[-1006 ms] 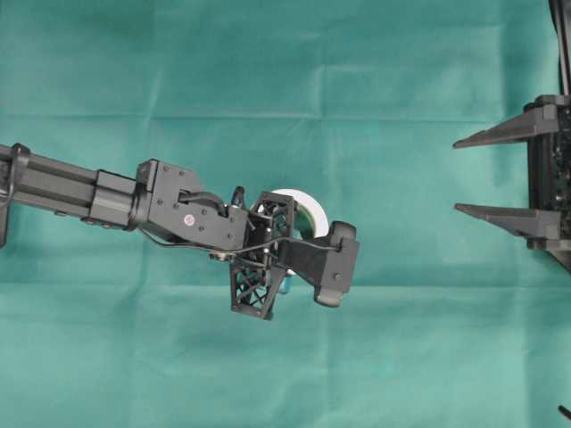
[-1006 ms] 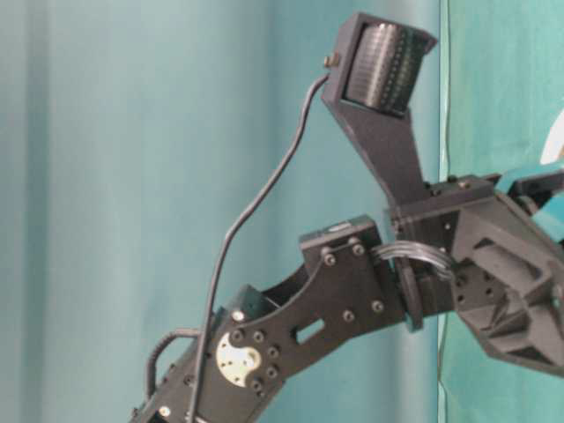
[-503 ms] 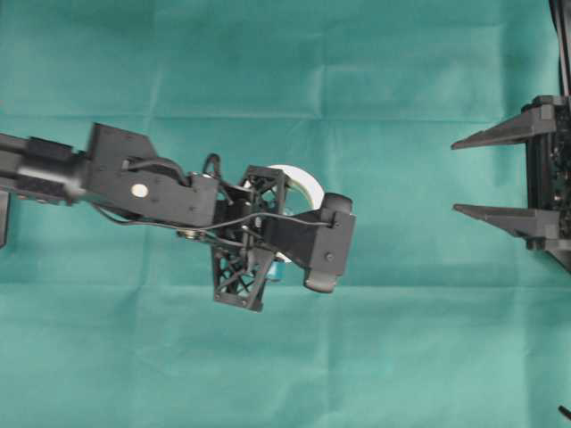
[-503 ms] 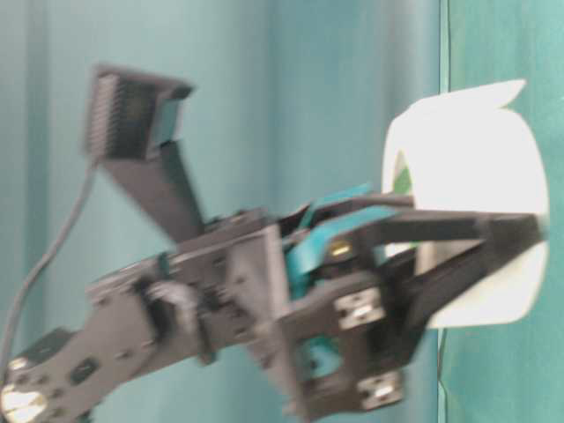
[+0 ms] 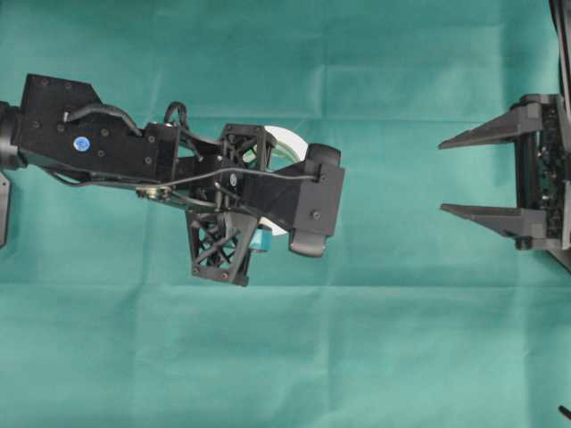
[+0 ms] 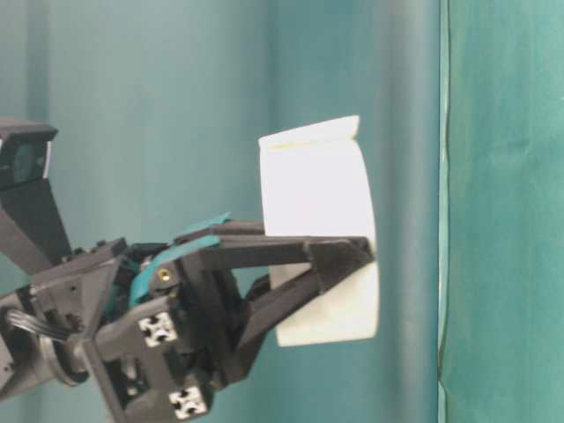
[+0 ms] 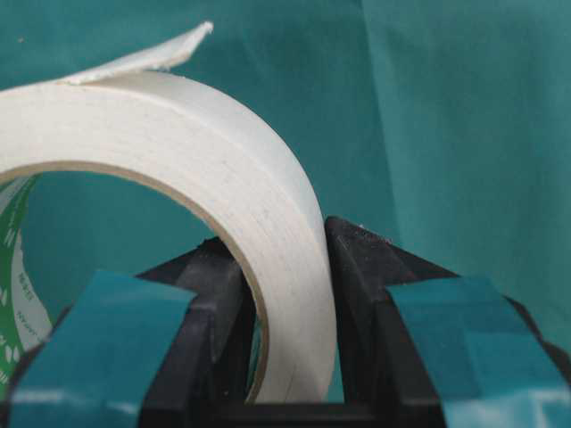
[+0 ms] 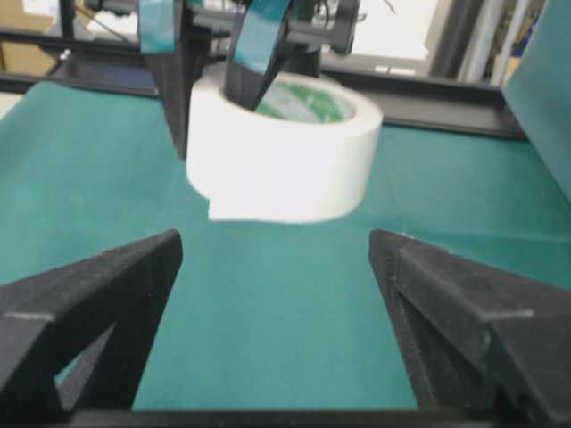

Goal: Peel off the duct tape with your right arm.
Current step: 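Grasp the tape roll rim with the left gripper and lift it upright, then reach the right gripper toward the loose tape end on the roll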

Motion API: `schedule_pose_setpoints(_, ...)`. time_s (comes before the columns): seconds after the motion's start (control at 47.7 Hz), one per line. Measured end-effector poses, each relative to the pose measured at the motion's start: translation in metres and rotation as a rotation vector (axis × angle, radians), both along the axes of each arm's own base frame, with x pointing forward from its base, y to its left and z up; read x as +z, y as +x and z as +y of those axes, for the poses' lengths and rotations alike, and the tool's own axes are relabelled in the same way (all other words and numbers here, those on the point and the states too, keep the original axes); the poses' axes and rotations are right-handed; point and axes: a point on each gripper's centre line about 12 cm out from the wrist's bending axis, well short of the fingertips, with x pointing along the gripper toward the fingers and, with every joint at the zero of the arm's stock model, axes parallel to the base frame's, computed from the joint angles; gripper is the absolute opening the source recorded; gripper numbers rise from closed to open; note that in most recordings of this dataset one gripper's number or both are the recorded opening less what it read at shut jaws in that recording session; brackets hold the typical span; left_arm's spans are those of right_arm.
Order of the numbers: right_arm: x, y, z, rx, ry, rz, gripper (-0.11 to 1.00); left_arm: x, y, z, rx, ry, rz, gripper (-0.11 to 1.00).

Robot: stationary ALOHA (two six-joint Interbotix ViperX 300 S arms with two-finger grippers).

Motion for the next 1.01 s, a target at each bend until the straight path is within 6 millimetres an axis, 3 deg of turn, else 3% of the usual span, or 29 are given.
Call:
schedule_pose_setpoints(0.231, -0.003, 0.014, 0.001, 0.005, 0.011, 0.043, 0.81, 0.013, 0.002, 0.002, -0.027, 0.019, -0.002, 0.2)
schedule_pose_setpoints(0.608, -0.014, 0.054, 0.002, 0.007, 0.014, 0.089, 0.81, 0.006, 0.001, 0.016, 0.001, 0.022, 0.02, 0.2)
schedule_pose_setpoints(1.006, -0.028, 0.103, -0.005, -0.026, 0.032, 0.142, 0.81, -0.001, 0.002, 0.017, 0.0, 0.024, 0.035, 0.2)
